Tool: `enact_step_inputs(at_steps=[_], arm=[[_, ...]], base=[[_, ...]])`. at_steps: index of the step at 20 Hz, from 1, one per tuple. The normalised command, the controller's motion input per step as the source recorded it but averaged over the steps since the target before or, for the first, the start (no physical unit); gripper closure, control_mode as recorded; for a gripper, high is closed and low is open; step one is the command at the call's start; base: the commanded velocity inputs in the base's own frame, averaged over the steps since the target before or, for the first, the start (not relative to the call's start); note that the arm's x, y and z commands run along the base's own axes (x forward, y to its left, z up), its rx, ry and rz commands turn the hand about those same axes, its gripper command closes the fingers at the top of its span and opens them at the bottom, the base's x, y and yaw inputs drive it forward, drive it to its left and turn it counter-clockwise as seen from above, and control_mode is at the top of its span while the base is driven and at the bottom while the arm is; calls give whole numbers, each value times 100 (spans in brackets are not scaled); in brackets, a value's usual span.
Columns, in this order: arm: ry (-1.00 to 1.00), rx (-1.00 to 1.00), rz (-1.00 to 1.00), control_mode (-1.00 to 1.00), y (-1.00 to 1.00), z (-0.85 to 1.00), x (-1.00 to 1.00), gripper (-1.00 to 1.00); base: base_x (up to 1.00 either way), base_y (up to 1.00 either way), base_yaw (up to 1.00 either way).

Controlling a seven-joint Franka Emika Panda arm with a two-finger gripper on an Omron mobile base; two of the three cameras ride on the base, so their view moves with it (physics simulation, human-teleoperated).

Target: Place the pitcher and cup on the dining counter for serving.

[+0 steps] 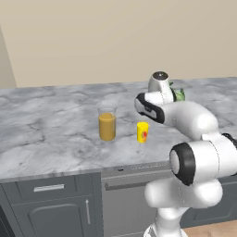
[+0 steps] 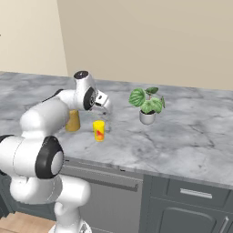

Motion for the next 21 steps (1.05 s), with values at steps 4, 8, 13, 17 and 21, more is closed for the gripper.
enact_step_inputs(at_steps=[4, 8, 13, 17, 21], arm=[[-22, -13, 0, -100, 42, 30, -100, -100], [-31, -17, 0, -100, 57, 15, -100, -100], [-41, -23, 1, -100, 70, 12, -100, -100], [-51, -30, 3, -100, 66, 14, -100, -100], [-39, -15, 1, -100, 24, 12, -58, -100]], base=[[0, 0, 0], [0, 0, 0], [0, 0, 0], [0, 0, 0], [0, 0, 0]])
